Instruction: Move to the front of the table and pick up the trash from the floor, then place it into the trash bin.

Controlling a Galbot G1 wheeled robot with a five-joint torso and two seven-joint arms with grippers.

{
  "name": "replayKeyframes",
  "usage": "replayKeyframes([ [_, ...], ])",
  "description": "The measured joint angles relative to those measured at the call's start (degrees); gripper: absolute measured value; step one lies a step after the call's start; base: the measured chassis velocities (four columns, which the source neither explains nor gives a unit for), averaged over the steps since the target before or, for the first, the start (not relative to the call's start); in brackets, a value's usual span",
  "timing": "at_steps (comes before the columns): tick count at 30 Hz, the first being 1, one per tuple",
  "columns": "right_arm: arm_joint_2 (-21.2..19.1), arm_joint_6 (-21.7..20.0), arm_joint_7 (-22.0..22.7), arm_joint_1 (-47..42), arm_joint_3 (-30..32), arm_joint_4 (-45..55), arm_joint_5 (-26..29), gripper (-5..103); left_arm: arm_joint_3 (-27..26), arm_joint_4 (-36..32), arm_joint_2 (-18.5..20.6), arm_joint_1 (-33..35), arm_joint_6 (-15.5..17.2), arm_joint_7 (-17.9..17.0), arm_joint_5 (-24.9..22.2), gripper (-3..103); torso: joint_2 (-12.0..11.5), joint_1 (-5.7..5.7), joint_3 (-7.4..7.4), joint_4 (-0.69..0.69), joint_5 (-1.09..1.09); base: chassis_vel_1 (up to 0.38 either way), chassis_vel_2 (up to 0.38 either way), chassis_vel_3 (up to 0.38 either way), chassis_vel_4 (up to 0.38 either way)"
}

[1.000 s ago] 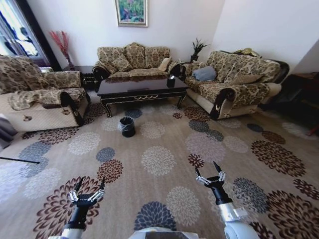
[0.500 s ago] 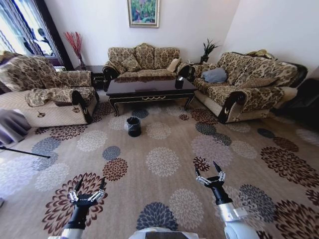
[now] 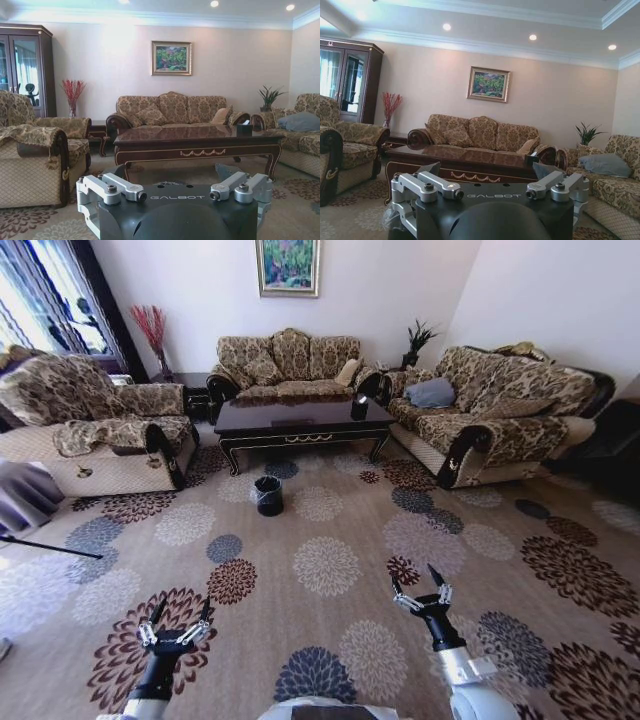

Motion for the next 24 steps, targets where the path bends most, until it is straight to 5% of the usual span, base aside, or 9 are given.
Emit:
replayKeyframes([
  [24, 0.0, 0.0, 0.0, 0.0, 0.0, 0.0, 0.0, 100, 0.0, 0.0, 0.0, 0.0, 0.0, 0.0, 0.0, 100, 3.69, 1.6, 2.1, 0.0, 0.0, 0.0, 0.0, 0.0, 0.0],
])
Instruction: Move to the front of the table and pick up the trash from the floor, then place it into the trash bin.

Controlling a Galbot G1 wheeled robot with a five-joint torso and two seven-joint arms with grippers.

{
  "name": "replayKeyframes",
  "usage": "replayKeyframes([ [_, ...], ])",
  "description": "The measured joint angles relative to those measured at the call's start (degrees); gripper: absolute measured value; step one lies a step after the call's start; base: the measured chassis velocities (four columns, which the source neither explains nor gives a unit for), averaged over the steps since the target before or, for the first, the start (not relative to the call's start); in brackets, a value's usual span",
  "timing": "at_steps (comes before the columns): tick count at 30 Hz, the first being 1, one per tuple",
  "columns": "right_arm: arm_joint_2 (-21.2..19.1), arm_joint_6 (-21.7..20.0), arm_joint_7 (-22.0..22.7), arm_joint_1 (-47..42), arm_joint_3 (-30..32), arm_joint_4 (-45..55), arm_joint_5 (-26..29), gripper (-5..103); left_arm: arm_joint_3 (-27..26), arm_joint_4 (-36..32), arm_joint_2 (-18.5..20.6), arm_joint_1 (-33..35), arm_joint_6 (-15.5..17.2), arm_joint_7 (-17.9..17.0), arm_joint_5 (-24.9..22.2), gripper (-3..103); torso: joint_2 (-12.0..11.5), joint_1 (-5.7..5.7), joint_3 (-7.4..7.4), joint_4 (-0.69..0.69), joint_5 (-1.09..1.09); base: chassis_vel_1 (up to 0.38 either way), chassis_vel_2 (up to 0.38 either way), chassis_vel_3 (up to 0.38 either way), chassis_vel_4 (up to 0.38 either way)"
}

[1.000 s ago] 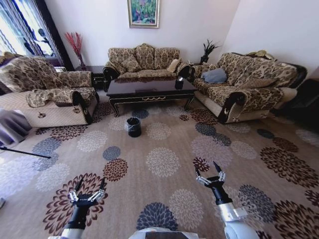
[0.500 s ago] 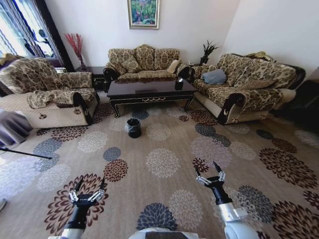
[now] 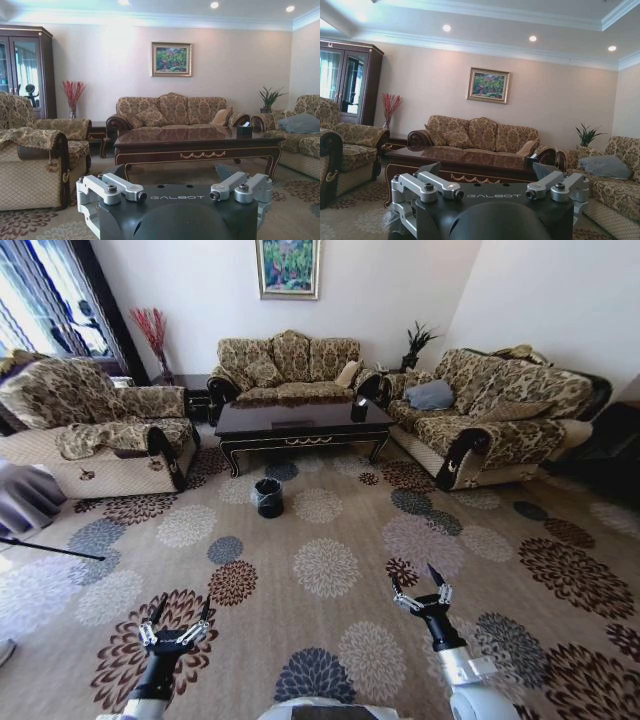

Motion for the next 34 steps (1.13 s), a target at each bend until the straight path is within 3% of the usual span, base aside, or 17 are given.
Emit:
replayKeyframes([
  [34, 0.0, 0.0, 0.0, 0.0, 0.0, 0.0, 0.0, 100, 0.0, 0.0, 0.0, 0.0, 0.0, 0.0, 0.0, 100, 4.49, 2.02, 2.47, 0.0, 0.0, 0.0, 0.0, 0.0, 0.0],
])
